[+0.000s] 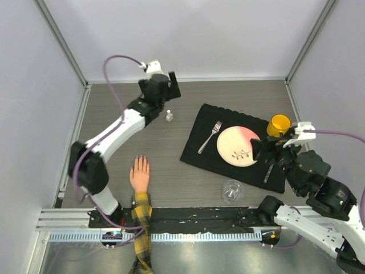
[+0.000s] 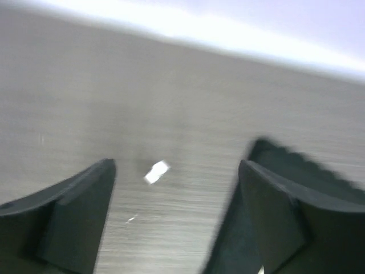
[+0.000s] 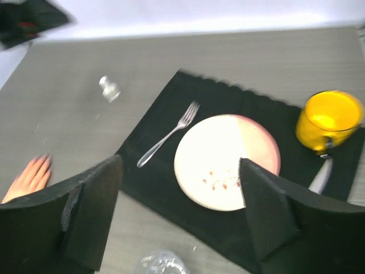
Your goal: Paint the nails
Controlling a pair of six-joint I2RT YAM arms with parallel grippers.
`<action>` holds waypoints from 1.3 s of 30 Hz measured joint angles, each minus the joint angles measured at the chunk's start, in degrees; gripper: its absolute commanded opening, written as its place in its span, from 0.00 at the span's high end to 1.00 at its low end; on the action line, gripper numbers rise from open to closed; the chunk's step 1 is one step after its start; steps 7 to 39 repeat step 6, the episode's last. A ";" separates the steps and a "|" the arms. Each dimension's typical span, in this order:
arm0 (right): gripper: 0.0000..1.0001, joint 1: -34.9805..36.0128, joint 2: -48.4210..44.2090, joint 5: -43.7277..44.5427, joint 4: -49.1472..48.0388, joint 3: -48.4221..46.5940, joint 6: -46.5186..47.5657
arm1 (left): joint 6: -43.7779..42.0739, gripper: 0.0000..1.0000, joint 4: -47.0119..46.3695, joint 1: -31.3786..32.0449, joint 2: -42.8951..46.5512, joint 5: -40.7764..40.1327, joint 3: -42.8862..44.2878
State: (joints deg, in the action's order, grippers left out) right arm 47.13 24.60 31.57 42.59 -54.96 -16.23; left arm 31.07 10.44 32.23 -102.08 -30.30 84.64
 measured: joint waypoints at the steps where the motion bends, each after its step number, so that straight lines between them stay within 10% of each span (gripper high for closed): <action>1: 0.02 0.02 1.03 2.08 0.50 -1.92 -0.50 | -1.29 0.00 0.55 0.00 3.54 1.53 0.55; 6: 0.02 0.02 7.15 9.68 3.04 -14.97 -0.13 | -6.03 0.00 0.28 -0.02 21.88 15.61 5.70; 39: 0.02 0.02 7.15 9.68 3.04 -14.97 -0.13 | -6.03 0.00 0.28 -0.02 21.88 15.61 5.70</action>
